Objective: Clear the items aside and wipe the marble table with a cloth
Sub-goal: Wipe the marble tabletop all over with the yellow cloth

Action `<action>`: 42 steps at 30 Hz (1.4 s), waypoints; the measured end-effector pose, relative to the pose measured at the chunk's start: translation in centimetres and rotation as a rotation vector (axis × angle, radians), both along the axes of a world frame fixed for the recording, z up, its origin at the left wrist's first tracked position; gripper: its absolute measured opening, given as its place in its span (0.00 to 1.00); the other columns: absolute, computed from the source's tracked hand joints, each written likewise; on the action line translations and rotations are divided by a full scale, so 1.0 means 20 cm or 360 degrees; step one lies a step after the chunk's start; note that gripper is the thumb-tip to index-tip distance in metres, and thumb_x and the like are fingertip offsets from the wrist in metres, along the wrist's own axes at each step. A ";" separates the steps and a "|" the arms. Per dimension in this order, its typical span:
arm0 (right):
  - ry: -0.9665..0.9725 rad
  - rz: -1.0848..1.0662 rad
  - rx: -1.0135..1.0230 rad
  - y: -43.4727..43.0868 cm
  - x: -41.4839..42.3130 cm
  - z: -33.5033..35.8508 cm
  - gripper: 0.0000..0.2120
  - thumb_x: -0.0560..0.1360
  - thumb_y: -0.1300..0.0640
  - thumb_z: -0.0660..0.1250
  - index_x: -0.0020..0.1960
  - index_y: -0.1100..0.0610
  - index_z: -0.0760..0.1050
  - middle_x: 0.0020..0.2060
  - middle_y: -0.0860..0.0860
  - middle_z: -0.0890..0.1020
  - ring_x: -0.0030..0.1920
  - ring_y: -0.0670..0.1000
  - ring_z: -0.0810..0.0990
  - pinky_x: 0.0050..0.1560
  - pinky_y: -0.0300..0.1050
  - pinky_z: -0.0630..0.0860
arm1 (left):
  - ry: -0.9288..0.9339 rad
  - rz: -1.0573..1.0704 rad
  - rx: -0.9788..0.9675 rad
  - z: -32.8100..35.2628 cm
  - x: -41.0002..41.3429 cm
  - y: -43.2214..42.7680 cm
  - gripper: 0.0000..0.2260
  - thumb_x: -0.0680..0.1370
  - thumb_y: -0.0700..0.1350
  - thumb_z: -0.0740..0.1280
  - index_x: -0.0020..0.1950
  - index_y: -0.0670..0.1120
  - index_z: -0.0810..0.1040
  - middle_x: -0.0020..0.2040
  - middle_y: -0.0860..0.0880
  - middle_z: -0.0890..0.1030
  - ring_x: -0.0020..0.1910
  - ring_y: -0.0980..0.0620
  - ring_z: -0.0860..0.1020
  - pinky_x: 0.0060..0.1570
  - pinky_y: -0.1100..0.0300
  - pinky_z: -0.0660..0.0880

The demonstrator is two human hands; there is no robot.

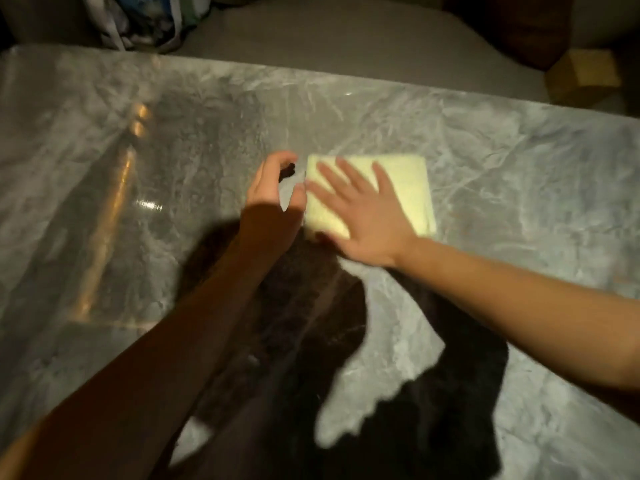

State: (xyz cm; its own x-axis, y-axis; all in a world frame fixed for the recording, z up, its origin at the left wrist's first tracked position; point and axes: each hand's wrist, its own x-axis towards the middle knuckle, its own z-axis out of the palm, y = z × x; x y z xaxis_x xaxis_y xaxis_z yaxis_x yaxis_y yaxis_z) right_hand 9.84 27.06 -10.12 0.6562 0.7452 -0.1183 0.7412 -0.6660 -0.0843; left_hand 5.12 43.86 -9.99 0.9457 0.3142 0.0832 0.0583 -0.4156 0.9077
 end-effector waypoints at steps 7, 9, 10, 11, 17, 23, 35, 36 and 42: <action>0.0077 0.0210 0.0296 -0.18 -0.86 -0.04 0.37 0.75 0.34 0.50 0.77 0.53 0.57 0.77 0.57 0.57 0.77 0.62 0.54 0.68 0.69 0.52 | -0.0020 -0.0301 0.0146 0.04 -0.04 -0.25 0.20 0.73 0.46 0.59 0.65 0.47 0.72 0.60 0.50 0.77 0.60 0.54 0.77 0.63 0.46 0.71; 0.0052 0.0319 0.0284 -0.23 -1.02 -0.05 0.35 0.76 0.35 0.52 0.77 0.52 0.59 0.77 0.56 0.58 0.77 0.61 0.54 0.70 0.69 0.50 | -0.0027 -0.0362 0.0306 0.04 -0.04 -0.30 0.20 0.73 0.44 0.61 0.65 0.45 0.72 0.61 0.49 0.77 0.59 0.60 0.74 0.66 0.45 0.67; 0.0035 0.0345 0.0279 -0.26 -1.06 -0.05 0.33 0.76 0.36 0.54 0.77 0.51 0.61 0.77 0.55 0.59 0.77 0.60 0.55 0.70 0.68 0.50 | -0.0037 -0.0378 0.0380 0.03 -0.04 -0.32 0.20 0.73 0.43 0.62 0.65 0.45 0.72 0.62 0.49 0.76 0.59 0.62 0.72 0.68 0.47 0.65; 0.0030 0.0355 0.0304 -0.28 -1.07 -0.06 0.31 0.76 0.38 0.56 0.75 0.50 0.63 0.76 0.53 0.62 0.77 0.59 0.57 0.71 0.67 0.50 | -0.0058 -0.0396 0.0421 0.02 -0.03 -0.34 0.20 0.73 0.42 0.62 0.65 0.44 0.73 0.63 0.48 0.76 0.60 0.61 0.71 0.69 0.49 0.64; 0.0157 -0.0082 0.0900 -0.48 -0.74 -0.07 0.19 0.81 0.49 0.54 0.63 0.57 0.76 0.64 0.58 0.78 0.70 0.57 0.70 0.69 0.55 0.63 | -0.0089 -0.0340 0.0086 0.06 0.10 -0.45 0.19 0.73 0.45 0.58 0.64 0.45 0.73 0.57 0.55 0.74 0.57 0.52 0.78 0.61 0.47 0.73; -0.0138 -0.0473 0.0588 -0.73 -0.10 -0.05 0.17 0.76 0.53 0.61 0.63 0.54 0.77 0.67 0.59 0.74 0.68 0.60 0.71 0.65 0.57 0.66 | -0.0042 -0.0408 0.0324 -0.04 0.21 -0.60 0.21 0.71 0.47 0.58 0.62 0.45 0.74 0.61 0.50 0.77 0.62 0.51 0.76 0.69 0.45 0.62; -0.0136 -0.0800 0.0254 -0.81 0.63 -0.01 0.26 0.79 0.43 0.50 0.75 0.48 0.62 0.78 0.52 0.56 0.77 0.56 0.54 0.74 0.66 0.52 | -0.0009 -0.0361 0.0802 -0.11 0.23 -0.66 0.18 0.77 0.50 0.55 0.63 0.48 0.75 0.68 0.51 0.74 0.72 0.53 0.66 0.72 0.46 0.50; -0.0080 -0.0724 0.0216 -0.81 0.59 -0.01 0.27 0.79 0.39 0.50 0.77 0.45 0.58 0.79 0.51 0.53 0.78 0.56 0.50 0.72 0.69 0.47 | -0.0001 -0.0353 0.0794 -0.11 0.23 -0.66 0.18 0.77 0.51 0.55 0.63 0.49 0.76 0.68 0.52 0.74 0.72 0.53 0.66 0.72 0.46 0.50; 0.0032 -0.0567 -0.0036 -0.79 0.19 0.02 0.36 0.74 0.29 0.46 0.78 0.41 0.47 0.79 0.49 0.50 0.78 0.55 0.47 0.69 0.75 0.46 | 0.0135 -0.0309 0.0666 -0.07 0.23 -0.67 0.24 0.77 0.55 0.51 0.71 0.49 0.68 0.69 0.52 0.73 0.71 0.54 0.66 0.74 0.50 0.47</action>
State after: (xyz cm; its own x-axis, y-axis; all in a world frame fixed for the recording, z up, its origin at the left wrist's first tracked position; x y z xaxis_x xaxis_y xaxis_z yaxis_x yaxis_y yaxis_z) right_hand 13.56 11.26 -9.65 0.8719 0.4669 -0.1476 0.4602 -0.8843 -0.0789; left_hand 9.66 30.40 -11.29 0.9926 0.0870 0.0848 0.0102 -0.7554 0.6552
